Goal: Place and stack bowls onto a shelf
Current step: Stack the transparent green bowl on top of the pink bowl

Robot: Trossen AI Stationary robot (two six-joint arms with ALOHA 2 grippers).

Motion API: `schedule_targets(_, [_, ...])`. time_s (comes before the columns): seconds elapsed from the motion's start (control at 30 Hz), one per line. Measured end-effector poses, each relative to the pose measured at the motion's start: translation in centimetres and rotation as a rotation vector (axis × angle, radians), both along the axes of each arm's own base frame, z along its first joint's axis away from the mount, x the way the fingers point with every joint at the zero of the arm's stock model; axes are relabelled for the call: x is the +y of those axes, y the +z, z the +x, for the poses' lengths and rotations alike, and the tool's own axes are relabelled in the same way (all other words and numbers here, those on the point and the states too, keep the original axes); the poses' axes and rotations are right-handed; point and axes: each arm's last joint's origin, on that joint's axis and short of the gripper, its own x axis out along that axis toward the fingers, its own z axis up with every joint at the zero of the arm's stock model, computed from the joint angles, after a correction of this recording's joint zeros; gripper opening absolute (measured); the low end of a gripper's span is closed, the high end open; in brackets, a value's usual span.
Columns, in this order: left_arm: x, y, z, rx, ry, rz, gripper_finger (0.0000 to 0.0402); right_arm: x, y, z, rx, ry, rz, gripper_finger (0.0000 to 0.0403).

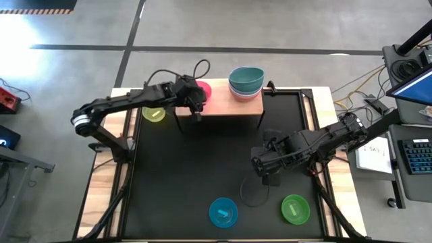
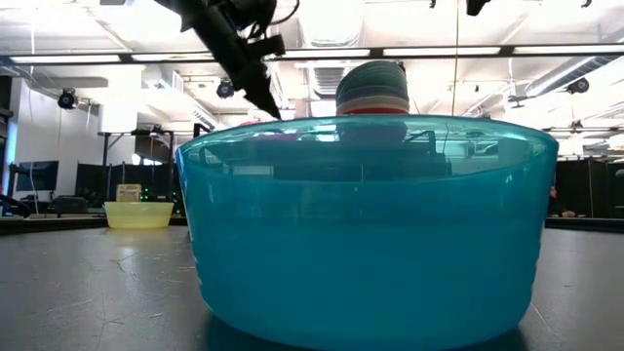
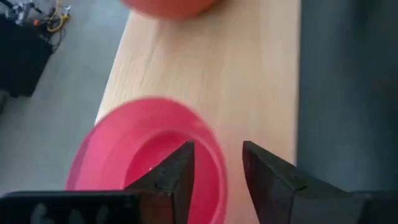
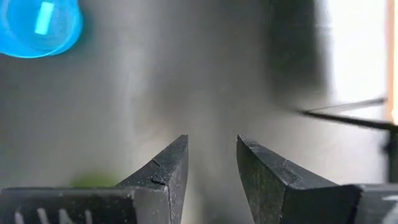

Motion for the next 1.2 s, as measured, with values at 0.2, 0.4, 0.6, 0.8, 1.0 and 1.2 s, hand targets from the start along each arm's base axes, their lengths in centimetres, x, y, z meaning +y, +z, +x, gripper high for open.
schedule_targets(0.2, [-2.4, 3.3, 0.6, -0.009, -0.079, -0.045, 0.0121, 0.3, 0.0, -0.1, 0.017, -0.083, 0.087, 0.0123])
schedule_targets(0.4, [-5.6, 4.6, 1.2, -0.011, -0.18, -0.086, 0.0121, 1.0, -0.3, -0.4, 0.014, -0.273, 0.149, 0.0123])
schedule_targets(0.6, [-8.4, 4.1, 1.5, 0.022, -0.283, -0.117, 0.0121, 3.6, -1.7, -1.4, 0.043, -0.493, 0.204, 0.0123])
schedule_targets(0.8, [-10.8, 3.9, 1.7, 0.035, -0.35, -0.139, 0.0121, 6.8, -4.4, -2.3, 0.122, -0.697, 0.281, 0.0123])
schedule_targets(1.0, [-13.1, 3.9, 1.8, 0.035, -0.42, -0.142, 0.0121, 10.3, -7.9, -2.0, 0.156, -0.756, 0.385, 0.0123])
schedule_targets(1.2, [-14.8, 4.0, 1.7, 0.031, -0.457, -0.157, 0.0121, 12.8, -10.7, -2.8, 0.263, -0.885, 0.348, 0.0123])
